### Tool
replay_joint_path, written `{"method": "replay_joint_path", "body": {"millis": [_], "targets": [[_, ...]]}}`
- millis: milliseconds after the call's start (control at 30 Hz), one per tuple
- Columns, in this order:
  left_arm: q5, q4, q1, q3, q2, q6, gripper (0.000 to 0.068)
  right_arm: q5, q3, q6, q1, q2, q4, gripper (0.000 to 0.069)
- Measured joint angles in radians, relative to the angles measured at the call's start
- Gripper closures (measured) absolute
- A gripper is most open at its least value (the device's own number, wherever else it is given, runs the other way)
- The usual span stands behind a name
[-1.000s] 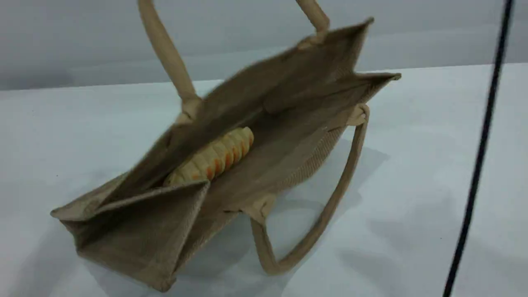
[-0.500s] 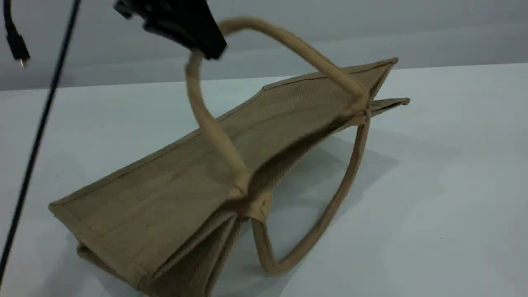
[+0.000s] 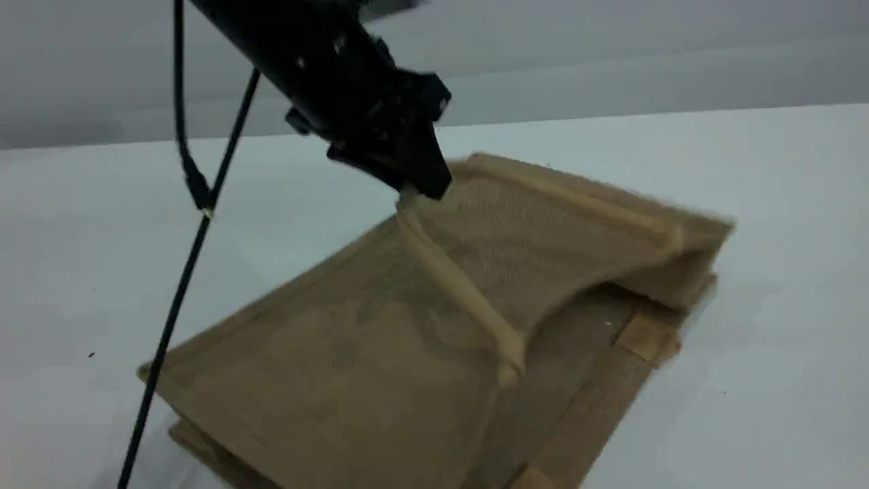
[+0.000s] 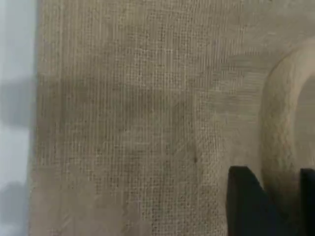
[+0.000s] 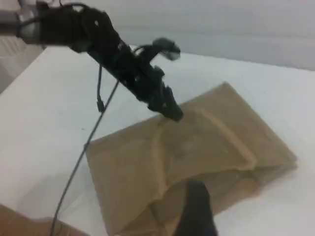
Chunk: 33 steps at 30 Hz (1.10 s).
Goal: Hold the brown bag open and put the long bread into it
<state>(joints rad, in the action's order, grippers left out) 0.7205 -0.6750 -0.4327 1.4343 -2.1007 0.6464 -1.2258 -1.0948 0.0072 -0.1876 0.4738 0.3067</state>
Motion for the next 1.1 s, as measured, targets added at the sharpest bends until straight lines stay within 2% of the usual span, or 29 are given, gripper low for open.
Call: {"method": "replay_joint_path", "body": {"millis": [300, 433, 500, 600, 733, 867, 933, 1033, 1100], "targets": [[0.001, -0.002, 0.002, 0.004, -0.012, 0.002, 0.0428, 0.004, 0.000, 0.018, 0.000, 0.000, 0.000, 0.0212], [0.025, -0.046, 0.002, 0.004, -0.013, 0.041, 0.0414, 0.004, 0.000, 0.024, 0.000, 0.000, 0.000, 0.0212], [0.054, -0.069, 0.002, 0.004, -0.013, 0.086, 0.0384, 0.004, 0.000, 0.025, 0.000, 0.000, 0.000, 0.0212], [0.086, -0.119, 0.002, 0.004, -0.013, 0.129, 0.0302, 0.004, 0.000, 0.026, 0.000, 0.000, 0.000, 0.0212], [0.151, -0.188, 0.002, 0.005, -0.013, 0.139, 0.0195, 0.004, 0.000, 0.026, 0.000, 0.000, -0.001, 0.0212], [0.225, -0.239, 0.002, 0.005, -0.006, 0.199, 0.0165, 0.004, 0.000, 0.026, 0.000, 0.000, -0.025, 0.0212], [0.254, -0.219, 0.012, 0.005, 0.013, 0.215, 0.0164, 0.004, 0.001, 0.026, 0.000, -0.002, -0.026, 0.0212], [0.270, -0.132, 0.023, 0.005, 0.062, 0.200, 0.0161, 0.005, 0.001, 0.026, -0.001, -0.012, -0.027, 0.0212], [0.302, -0.104, 0.027, 0.005, 0.111, 0.199, 0.0161, 0.005, 0.001, 0.024, -0.001, -0.029, -0.051, 0.0212]]}}
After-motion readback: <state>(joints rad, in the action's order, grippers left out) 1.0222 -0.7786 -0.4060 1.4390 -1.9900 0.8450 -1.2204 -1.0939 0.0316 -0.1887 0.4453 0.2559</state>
